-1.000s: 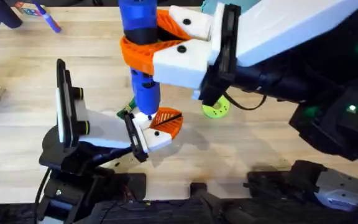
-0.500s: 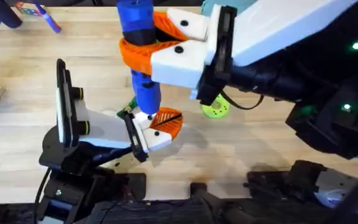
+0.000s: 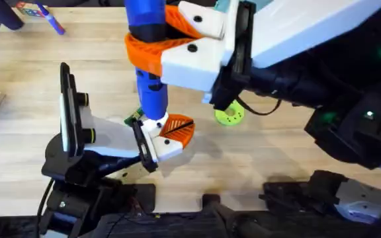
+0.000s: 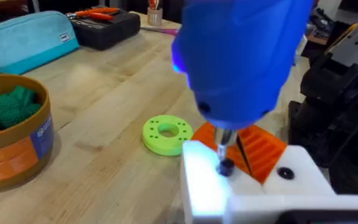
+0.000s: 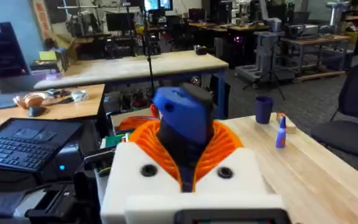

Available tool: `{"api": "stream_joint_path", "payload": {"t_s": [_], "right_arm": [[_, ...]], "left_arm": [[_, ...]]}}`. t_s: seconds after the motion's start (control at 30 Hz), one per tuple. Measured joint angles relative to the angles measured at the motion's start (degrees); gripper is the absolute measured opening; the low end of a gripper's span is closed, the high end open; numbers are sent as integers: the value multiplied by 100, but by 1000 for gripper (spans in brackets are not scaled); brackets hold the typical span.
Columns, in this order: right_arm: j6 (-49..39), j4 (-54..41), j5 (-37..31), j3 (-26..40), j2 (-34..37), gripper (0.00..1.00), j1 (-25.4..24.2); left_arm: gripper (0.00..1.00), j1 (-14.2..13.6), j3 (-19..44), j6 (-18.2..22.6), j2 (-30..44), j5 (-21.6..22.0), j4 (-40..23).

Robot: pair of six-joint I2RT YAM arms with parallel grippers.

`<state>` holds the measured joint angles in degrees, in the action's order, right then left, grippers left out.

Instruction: Pick up the gripper from the table and insert it into the empty holder that is missing its gripper. Then pick up a screw, insert it into the mounting hole, and use the screwdriver to tighten it. Finally, clean up the table by picking up the vegetable and placing it into the bucket.

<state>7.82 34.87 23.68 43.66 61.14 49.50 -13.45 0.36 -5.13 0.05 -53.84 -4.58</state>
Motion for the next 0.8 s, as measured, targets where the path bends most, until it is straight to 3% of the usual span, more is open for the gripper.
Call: {"api": "stream_joint_path", "payload": {"t_s": [0.8], "right_arm": [[76,-300,-4,0,-66,63,0]], "left_arm": [[17,0,0,-2,0,-2,0]]}}
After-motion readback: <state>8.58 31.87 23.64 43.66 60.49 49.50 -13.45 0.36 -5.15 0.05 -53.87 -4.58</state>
